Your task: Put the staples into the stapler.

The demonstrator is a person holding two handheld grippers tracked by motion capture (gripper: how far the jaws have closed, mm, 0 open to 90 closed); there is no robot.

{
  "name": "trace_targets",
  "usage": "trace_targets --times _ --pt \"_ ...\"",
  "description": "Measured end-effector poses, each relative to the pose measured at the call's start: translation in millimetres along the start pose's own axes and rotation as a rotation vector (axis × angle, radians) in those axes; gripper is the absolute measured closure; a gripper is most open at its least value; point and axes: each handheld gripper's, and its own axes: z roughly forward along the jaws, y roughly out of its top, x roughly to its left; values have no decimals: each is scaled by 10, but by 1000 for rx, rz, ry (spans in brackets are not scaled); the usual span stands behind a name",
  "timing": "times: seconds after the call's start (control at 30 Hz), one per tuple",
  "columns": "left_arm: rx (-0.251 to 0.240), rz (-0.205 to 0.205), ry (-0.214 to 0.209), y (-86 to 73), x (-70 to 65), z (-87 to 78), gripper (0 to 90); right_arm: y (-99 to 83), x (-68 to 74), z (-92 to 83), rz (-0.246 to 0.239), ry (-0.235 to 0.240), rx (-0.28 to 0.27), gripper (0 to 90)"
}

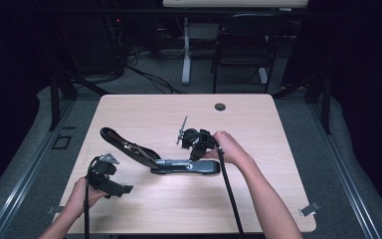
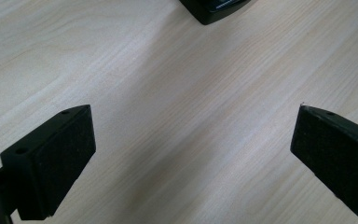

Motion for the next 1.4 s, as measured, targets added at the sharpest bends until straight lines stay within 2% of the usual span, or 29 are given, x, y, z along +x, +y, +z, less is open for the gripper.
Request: trace_targets --times 0.47,1.0,1.4 --pt "3 4 0 1 -9 3 1 164 6 88 -32 21 -11 783" --pt "7 2 -2 0 -11 12 1 272 -23 222 -57 61 -29 783" --pt "16 2 -2 -4 0 19 1 319 -45 283 -70 80 -20 783"
